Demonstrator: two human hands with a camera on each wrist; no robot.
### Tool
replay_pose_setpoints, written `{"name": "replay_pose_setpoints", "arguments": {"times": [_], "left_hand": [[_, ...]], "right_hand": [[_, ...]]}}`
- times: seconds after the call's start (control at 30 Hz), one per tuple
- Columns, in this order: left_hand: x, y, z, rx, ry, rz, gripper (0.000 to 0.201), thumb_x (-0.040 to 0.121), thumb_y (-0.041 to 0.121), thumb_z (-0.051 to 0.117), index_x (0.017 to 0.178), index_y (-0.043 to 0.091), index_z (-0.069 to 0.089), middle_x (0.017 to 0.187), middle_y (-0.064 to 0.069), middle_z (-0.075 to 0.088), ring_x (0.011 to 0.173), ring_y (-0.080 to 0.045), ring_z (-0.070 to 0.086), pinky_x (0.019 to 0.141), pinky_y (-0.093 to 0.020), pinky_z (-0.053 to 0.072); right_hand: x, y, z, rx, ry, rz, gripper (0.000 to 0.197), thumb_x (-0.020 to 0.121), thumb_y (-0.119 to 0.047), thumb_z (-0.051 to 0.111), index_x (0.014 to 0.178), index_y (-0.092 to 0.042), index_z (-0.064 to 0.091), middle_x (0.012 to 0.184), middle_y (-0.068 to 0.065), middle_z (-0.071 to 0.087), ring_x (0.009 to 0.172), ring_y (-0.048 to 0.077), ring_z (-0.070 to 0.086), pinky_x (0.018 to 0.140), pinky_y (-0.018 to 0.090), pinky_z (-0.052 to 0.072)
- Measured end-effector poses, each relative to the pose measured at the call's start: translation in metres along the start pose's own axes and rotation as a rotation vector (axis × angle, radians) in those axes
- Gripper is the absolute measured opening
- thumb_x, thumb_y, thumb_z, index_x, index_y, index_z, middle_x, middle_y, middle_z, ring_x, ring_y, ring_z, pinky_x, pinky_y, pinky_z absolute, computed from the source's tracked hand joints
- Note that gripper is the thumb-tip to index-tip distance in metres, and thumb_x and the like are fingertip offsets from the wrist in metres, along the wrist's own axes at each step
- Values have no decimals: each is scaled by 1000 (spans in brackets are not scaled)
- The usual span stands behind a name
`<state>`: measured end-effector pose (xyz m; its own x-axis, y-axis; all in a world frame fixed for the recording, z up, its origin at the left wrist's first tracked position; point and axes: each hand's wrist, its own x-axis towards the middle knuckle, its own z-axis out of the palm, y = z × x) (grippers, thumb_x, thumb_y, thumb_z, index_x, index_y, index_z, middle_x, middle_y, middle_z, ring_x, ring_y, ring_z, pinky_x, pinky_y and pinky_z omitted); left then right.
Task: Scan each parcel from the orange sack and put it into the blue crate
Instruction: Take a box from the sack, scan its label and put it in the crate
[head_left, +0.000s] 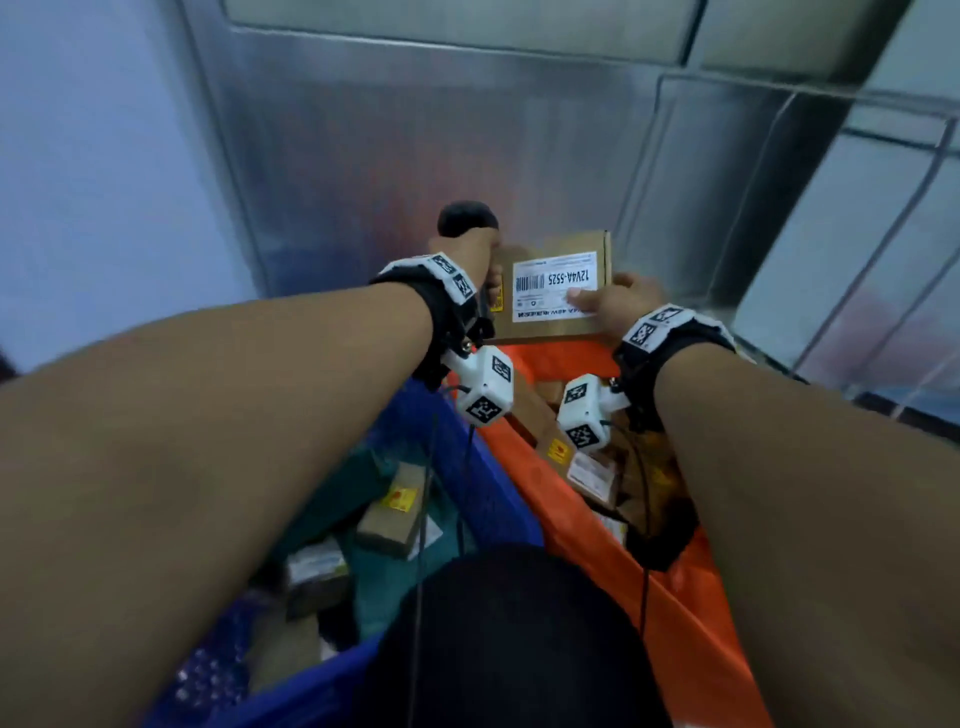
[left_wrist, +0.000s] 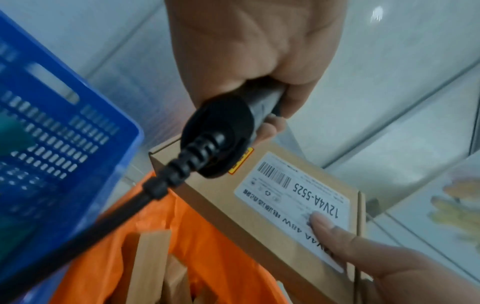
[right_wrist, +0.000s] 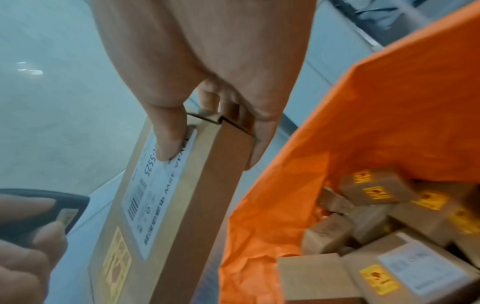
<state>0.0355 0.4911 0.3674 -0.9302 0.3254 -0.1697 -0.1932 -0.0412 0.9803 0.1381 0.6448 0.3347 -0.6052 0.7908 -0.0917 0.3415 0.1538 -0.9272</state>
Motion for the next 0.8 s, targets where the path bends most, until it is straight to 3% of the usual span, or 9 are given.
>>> {"name": "replay_pose_setpoints", "arguments": {"times": [0.1, 0.17, 0.23, 0.33, 0.43, 0.57, 0.8], "left_hand": [[-6, 28, -65, -88, 83, 53, 23, 88, 13, 67, 73, -3, 58, 58, -14, 54, 37, -19, 43, 42, -22, 38], [-12, 29, -110, -168, 95, 74, 24, 89, 15, 67, 72, 1, 58, 56, -12, 53, 36, -19, 42, 41, -20, 37], [-18, 19, -146, -228, 91, 78, 28, 91, 18, 65, 67, 7, 57, 55, -6, 52, 37, -16, 43, 39, -19, 37], [-27, -10, -195, -262, 130, 63, 24, 91, 16, 66, 70, 8, 59, 57, -5, 55, 40, -16, 43, 41, -22, 39], [-26, -37, -233, -231, 54, 9, 20, 91, 15, 65, 73, 7, 61, 64, -7, 56, 44, -17, 44, 42, -24, 42], [-13, -32, -257, -175, -5, -25, 21, 92, 20, 66, 75, 9, 61, 68, -6, 60, 46, -16, 48, 45, -26, 44], [1, -28, -279, -177, 23, -14, 17, 86, 23, 69, 79, 9, 64, 71, -6, 64, 52, -18, 54, 50, -27, 47]], "right_hand": [[-24, -48, 47, -14, -60, -84, 49, 61, -33, 91, 103, -24, 68, 104, -1, 75, 92, 23, 72, 94, 43, 56], [-41, -63, 83, 22, -96, -112, 56, 64, -29, 90, 113, -18, 66, 107, -1, 74, 94, 24, 71, 94, 44, 56], [-57, -63, 118, 76, -118, -108, 62, 68, -22, 90, 122, -13, 63, 107, 1, 72, 95, 24, 71, 93, 42, 57], [-76, -41, 167, 112, -155, -62, 64, 66, -22, 90, 123, -14, 63, 108, 3, 74, 92, 24, 72, 91, 44, 58], [-81, -22, 196, 127, -186, -32, 64, 70, -14, 88, 126, -10, 58, 112, 6, 73, 92, 25, 71, 89, 43, 58], [-86, -28, 211, 144, -186, -36, 67, 72, -10, 87, 129, -11, 53, 114, 6, 71, 97, 26, 70, 91, 44, 57], [-106, -39, 236, 190, -179, -39, 66, 74, -9, 86, 130, -8, 52, 119, 10, 70, 103, 27, 69, 94, 46, 56]]}}
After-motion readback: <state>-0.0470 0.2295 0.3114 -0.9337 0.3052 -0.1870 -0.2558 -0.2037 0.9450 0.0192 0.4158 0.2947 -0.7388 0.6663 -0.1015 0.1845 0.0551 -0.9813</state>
